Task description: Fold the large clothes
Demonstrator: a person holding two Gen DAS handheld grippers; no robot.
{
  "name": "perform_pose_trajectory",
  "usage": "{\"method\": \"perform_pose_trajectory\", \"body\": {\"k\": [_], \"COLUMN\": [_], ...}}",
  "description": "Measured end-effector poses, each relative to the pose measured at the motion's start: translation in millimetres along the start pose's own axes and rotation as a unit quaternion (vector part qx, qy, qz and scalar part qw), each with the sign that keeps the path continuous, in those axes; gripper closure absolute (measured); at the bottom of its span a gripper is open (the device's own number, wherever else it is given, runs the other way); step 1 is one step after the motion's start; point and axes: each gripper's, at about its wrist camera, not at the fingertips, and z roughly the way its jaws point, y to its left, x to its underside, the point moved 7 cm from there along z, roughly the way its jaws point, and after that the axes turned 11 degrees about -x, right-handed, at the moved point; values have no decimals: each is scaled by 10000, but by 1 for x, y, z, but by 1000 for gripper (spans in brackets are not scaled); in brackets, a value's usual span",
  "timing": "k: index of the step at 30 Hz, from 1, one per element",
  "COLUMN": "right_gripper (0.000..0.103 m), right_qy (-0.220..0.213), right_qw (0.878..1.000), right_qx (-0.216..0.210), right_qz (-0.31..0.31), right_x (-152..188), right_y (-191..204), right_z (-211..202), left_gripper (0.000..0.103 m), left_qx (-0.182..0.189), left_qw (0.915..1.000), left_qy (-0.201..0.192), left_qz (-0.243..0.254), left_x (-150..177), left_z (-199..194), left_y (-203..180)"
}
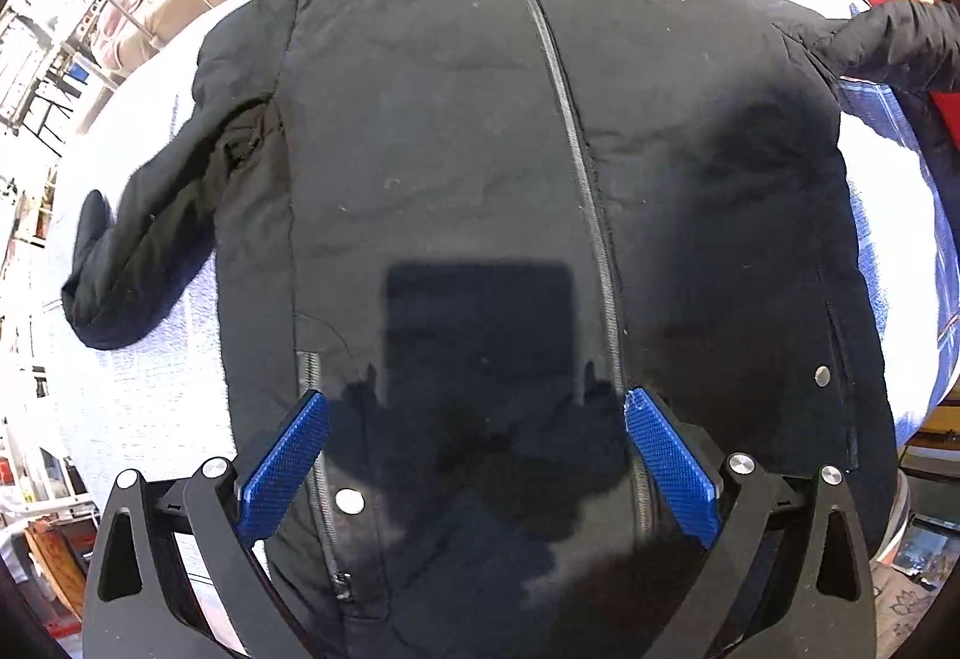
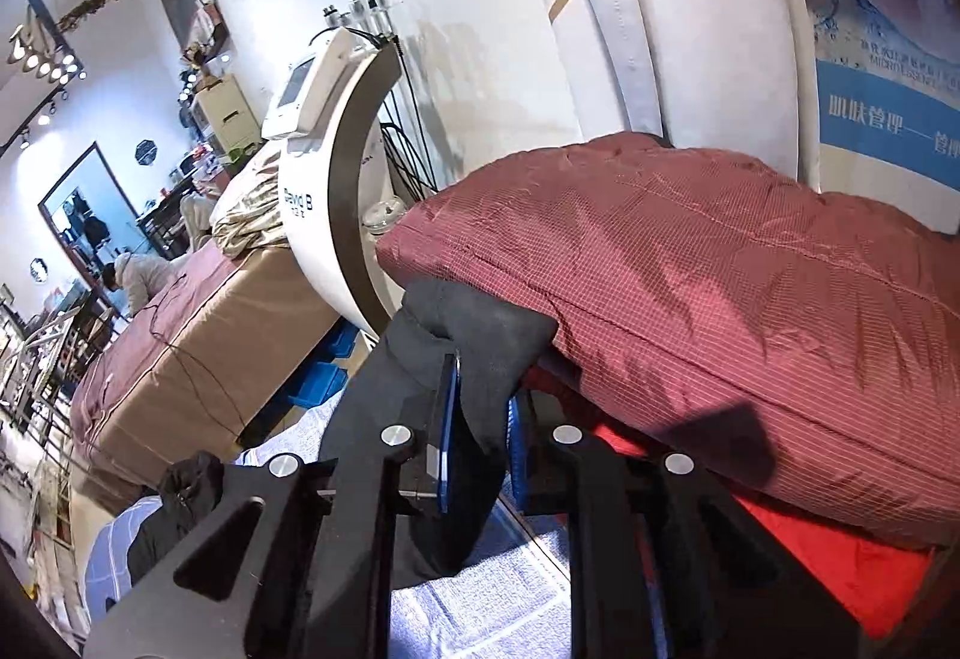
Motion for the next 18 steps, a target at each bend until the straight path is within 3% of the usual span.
{"method": "perform_pose_trajectory", "body": {"k": [5, 8, 10, 12, 15, 18], "right_gripper": [88, 88, 88, 88, 88, 88], "right_qy": [203, 227, 198, 270, 654, 1301], "right_qw": [9993, 9958, 9859, 9674, 9061, 8070], "right_qx": [-313, -807, -1320, -2011, -3228, -4146], "right_qz": [45, -368, -1007, -1514, -2655, -3998], "right_x": [26, 40, 25, 13, 7, 44], "right_y": [19, 37, 82, 133, 242, 358], "right_z": [6, -3, -1, 3, 6, 14], "left_gripper": [6, 6, 6, 6, 6, 6], "left_qx": [-12, -51, -56, -81, -147, -205], "left_qw": [10000, 9999, 9997, 9993, 9985, 9967], "left_qy": [-15, -50, -69, -74, -83, -126], "left_qz": [4, -82, -212, -345, -526, -771], "left_x": [12, 17, 18, 24, 33, 44], "left_z": [9, 10, 14, 11, 10, 5], "left_y": [12, 20, 29, 36, 48, 63]}}
